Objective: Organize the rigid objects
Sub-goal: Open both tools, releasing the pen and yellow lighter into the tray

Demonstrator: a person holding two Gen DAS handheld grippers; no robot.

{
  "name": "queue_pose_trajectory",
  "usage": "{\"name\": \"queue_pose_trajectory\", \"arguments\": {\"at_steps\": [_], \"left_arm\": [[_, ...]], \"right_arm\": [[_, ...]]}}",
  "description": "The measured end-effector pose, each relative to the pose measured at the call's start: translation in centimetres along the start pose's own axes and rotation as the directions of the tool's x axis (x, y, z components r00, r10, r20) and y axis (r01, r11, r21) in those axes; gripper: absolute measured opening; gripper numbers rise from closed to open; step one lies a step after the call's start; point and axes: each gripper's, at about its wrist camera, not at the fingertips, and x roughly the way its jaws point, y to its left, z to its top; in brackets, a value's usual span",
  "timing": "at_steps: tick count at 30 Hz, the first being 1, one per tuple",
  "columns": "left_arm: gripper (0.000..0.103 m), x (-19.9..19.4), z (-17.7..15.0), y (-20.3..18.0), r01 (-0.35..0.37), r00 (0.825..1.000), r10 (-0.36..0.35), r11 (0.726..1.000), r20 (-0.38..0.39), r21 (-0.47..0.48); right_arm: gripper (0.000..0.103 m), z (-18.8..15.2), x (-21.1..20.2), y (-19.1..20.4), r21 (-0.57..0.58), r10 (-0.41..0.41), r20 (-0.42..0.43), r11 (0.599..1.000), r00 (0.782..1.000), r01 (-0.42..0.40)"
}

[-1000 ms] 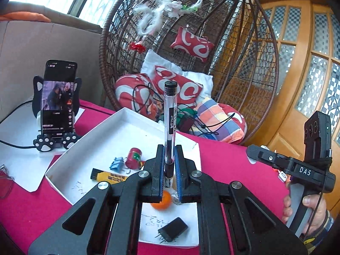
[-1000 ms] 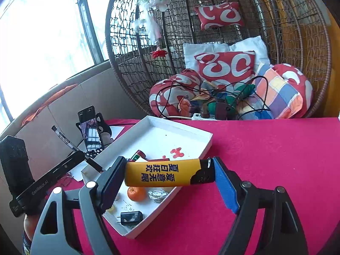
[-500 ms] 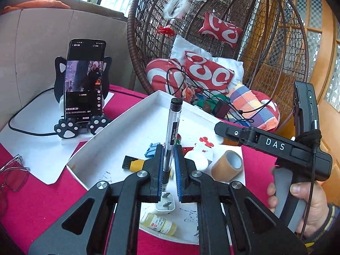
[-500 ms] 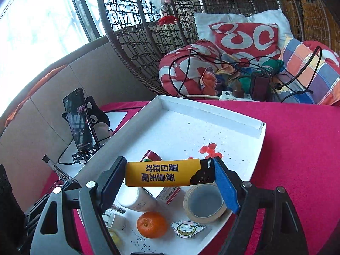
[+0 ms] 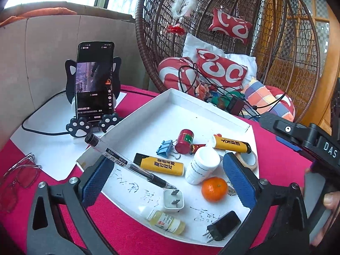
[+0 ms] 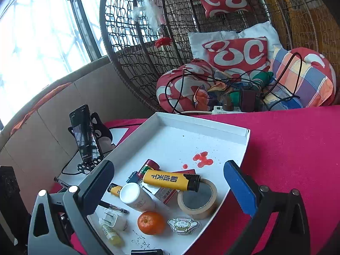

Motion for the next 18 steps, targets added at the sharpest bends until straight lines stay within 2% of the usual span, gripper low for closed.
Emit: {"name": "queue_pose_trajectory", "arguments": {"at_steps": [5,8,13,16,18], "left_arm": [[0.103,-0.5,0.0,0.1,-0.004,1.0,0.004,1.0,0.028,-0.019],[0.103,-1.6,0.4,0.5,-0.015,0.997,0.018,0.999,0.074,-0.039],[0.103,-3.6,1.2,0.3,-0.061,0.986,0.064,0.998,0.152,-0.028],[0.103,-3.9,1.2,-0.4,-0.025,0.989,0.026,1.0,0.144,-0.006],[0.103,-4.1,0.9,-1.5,-0.003,0.991,0.0,1.0,0.137,0.027]], "right_arm": [[0.103,-0.3,-2.2,0.2,-0.004,0.007,0.048,1.0,0.999,-0.007],[0.103,-0.4,-3.9,0.0,0.01,0.01,0.088,1.0,0.996,-0.011],[0.103,-0.7,-7.6,-0.3,0.011,-0.019,0.214,1.0,0.977,0.017],[0.103,-1.0,-9.4,0.1,-0.027,-0.02,0.276,0.999,0.961,0.028],[0.103,-1.2,-10.4,0.3,-0.048,0.02,0.301,0.999,0.953,-0.006]]}}
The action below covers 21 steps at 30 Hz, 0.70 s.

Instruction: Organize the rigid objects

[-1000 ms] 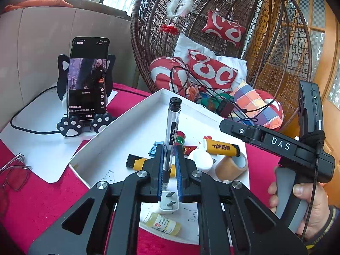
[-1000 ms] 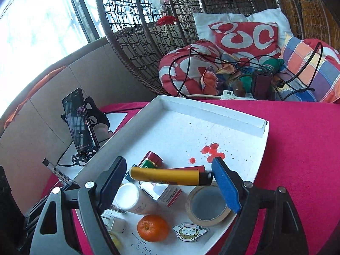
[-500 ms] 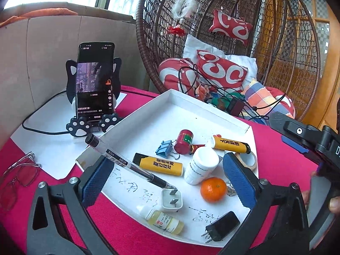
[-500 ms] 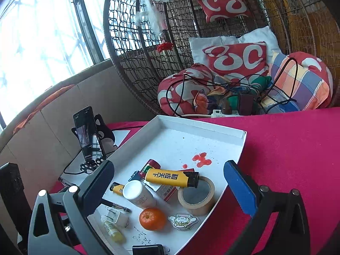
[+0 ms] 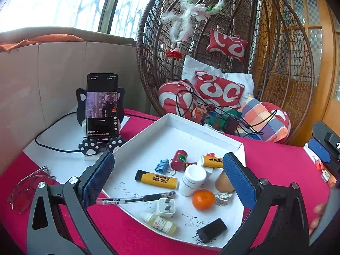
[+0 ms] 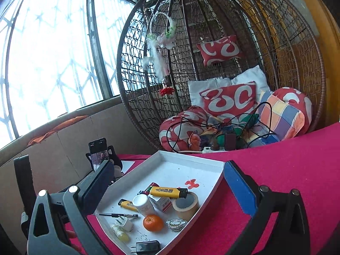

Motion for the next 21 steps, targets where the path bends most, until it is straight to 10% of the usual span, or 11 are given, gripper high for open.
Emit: {"name": "queue_pose_trajectory", "arguments": {"at_steps": [5,11,16,21], "left_arm": [[0.103,-0.8,-0.1,-2.7,0.002,1.0,-0.001,0.996,-0.007,0.093],[0.103,-2.6,-0.1,-4.9,-0.056,0.998,0.052,0.982,0.026,0.178],[0.103,-5.5,0.4,-6.4,-0.148,0.987,0.133,0.974,0.093,0.172],[0.103,-6.7,0.0,-6.9,-0.054,0.998,0.049,0.984,0.037,0.17]], "right_arm": [[0.103,-0.2,-0.1,-0.5,0.046,0.074,-0.078,0.996,0.994,-0.07],[0.103,0.4,-3.5,-1.4,0.053,0.036,0.028,0.998,0.999,-0.037],[0.103,2.0,-7.5,-1.1,-0.005,-0.07,0.169,0.997,0.983,0.072],[0.103,2.1,-9.8,-1.8,0.022,-0.228,0.206,0.973,0.952,0.228]]}}
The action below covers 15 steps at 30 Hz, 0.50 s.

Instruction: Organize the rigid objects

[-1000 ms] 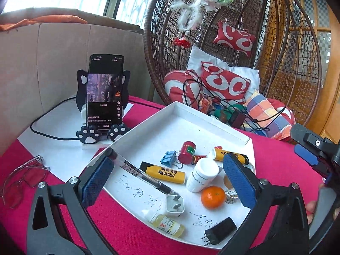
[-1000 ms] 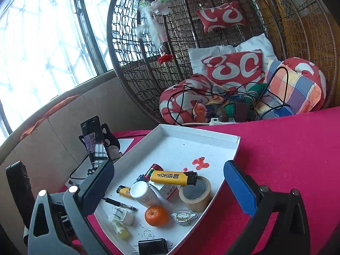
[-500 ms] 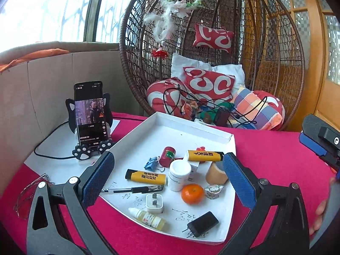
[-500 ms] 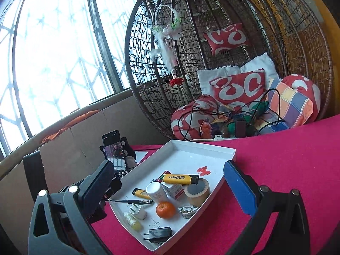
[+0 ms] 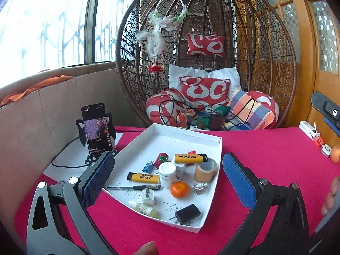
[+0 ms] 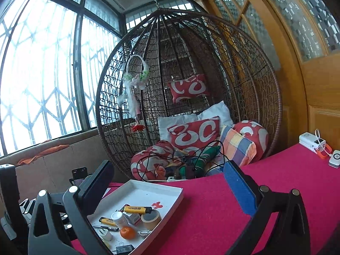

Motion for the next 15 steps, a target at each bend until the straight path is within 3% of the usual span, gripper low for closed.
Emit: {"name": "queue_pose_trajectory", "arguments": {"at_steps": [12,15], "left_arm": [[0.103,-2.0,-1.9,-1.1,-0.081,0.984,0.075,0.996,-0.162,-0.032],[0.103,-2.8,-2.3,-1.7,-0.095,0.982,0.09,0.995,-0.168,-0.023]], "right_arm": [[0.103,-1.9,-2.6,-2.1,0.079,0.008,-0.068,0.997,0.998,-0.002],[0.103,-2.0,-3.8,-2.4,0.086,0.0,-0.065,0.996,0.998,0.005]]}}
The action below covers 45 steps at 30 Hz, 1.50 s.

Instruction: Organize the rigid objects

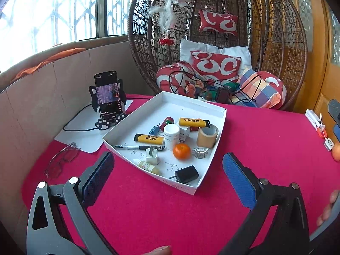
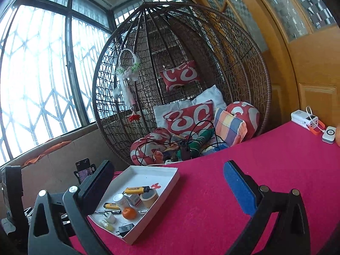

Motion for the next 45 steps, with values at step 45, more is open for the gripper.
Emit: {"name": "queue_pose_trajectory", "arguments": {"at_steps": [45], "left_arm": [[0.103,-0.2,-0.7,-1.3,-0.012,1.0,0.012,1.0,0.005,0.013]], "right_arm": [[0.103,-2.2,-2.0,-1.2,-0.047,-0.072,-0.041,0.996,0.997,0.07]]}}
